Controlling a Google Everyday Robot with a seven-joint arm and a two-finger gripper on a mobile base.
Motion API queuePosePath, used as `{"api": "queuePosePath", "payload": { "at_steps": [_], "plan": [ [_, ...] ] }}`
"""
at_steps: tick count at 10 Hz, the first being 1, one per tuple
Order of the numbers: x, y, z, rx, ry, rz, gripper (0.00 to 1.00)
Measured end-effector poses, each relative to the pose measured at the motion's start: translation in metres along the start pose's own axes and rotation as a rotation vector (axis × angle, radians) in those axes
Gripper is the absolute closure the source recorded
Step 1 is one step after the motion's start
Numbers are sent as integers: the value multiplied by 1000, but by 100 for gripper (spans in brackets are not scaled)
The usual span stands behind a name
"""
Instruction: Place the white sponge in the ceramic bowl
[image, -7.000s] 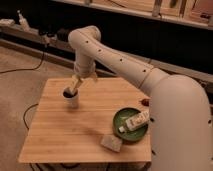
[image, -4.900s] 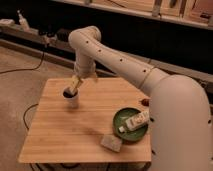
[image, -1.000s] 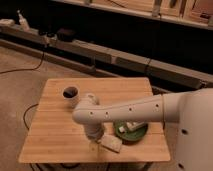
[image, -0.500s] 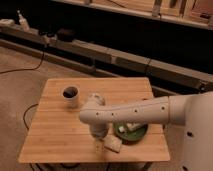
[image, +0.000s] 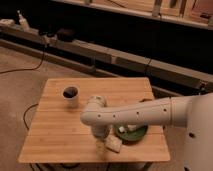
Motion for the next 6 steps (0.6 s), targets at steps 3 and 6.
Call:
{"api": "queuePosePath", "payload": {
  "at_steps": [3,6],
  "plan": [
    [-3,1,5,-10,-19,-12,20],
    [0,3,15,-17,-20,-45,20]
  ]
}}
